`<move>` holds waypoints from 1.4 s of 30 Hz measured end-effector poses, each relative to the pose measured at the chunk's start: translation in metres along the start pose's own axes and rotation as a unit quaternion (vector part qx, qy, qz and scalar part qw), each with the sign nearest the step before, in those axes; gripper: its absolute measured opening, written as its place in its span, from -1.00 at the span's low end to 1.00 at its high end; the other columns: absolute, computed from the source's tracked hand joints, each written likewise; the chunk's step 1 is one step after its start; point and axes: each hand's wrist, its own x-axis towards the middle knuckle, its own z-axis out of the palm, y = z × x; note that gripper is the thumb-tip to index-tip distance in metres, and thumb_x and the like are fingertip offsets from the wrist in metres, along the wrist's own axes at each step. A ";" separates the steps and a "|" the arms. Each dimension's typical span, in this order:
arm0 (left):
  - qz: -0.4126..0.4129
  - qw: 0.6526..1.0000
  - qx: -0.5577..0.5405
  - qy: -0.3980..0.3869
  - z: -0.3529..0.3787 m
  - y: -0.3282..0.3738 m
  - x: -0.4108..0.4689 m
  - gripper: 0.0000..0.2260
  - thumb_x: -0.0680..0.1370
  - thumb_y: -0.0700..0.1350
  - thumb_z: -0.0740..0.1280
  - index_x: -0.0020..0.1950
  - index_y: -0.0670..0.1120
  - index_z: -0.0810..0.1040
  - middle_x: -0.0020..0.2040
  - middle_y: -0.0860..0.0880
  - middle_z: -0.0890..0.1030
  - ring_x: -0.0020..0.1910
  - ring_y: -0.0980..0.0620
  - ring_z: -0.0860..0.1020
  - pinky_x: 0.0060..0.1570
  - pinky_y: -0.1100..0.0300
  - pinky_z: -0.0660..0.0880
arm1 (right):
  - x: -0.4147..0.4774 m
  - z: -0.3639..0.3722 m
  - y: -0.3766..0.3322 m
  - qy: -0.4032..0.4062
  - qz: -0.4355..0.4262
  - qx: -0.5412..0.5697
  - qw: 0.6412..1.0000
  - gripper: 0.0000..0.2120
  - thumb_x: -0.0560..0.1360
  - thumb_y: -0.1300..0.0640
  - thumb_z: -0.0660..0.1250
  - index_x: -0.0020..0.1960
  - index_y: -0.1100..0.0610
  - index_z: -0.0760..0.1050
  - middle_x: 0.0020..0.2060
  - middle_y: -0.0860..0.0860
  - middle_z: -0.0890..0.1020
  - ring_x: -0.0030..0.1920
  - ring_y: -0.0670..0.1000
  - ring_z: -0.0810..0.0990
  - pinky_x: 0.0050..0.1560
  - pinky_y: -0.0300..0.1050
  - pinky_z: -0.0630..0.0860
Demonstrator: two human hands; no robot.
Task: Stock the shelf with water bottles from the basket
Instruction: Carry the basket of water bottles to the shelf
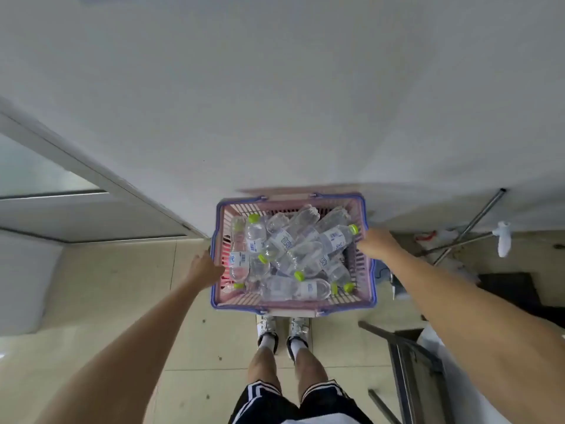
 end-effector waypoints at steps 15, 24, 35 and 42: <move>-0.105 0.962 -0.252 0.019 0.042 -0.035 0.063 -0.70 0.53 -0.20 0.41 0.22 -0.22 0.46 -0.01 -0.17 0.63 -0.07 -0.12 0.65 -0.23 0.08 0.57 | 0.036 0.051 0.021 0.043 0.116 0.113 0.986 -0.60 0.60 0.10 0.29 0.33 0.32 0.42 0.10 0.26 0.60 0.04 0.27 0.62 -0.10 0.04 0.54; -0.084 0.962 -0.257 0.029 0.058 -0.039 0.080 -0.78 0.55 -0.25 0.40 0.14 -0.14 0.43 -0.08 -0.11 0.58 -0.19 -0.02 0.58 -0.35 0.19 0.46 | 0.048 0.064 0.034 0.078 0.103 0.155 0.979 -0.80 0.61 0.06 0.33 -0.02 0.21 0.55 -0.31 0.07 0.56 -0.29 0.08 0.56 -0.28 -0.08 0.51; -0.070 0.962 -0.258 -0.047 0.051 -0.050 0.106 -0.92 0.57 -0.20 0.41 0.04 -0.16 0.58 -0.10 -0.16 0.67 -0.16 -0.09 0.65 -0.24 0.12 0.56 | 0.055 0.061 0.041 0.067 0.089 0.184 0.977 -0.73 0.59 0.07 0.38 -0.23 0.17 0.49 -0.34 0.11 0.59 -0.33 0.11 0.62 -0.28 -0.04 0.57; -0.060 0.968 -0.240 -0.051 0.028 -0.045 0.088 -0.92 0.54 -0.34 0.35 -0.02 -0.20 0.57 -0.11 -0.20 0.66 -0.18 -0.11 0.65 -0.24 0.09 0.57 | 0.026 0.058 0.038 0.097 0.093 0.233 0.963 -0.68 0.52 0.15 0.44 -0.37 0.19 0.47 -0.45 0.09 0.54 -0.44 0.08 0.54 -0.43 -0.11 0.40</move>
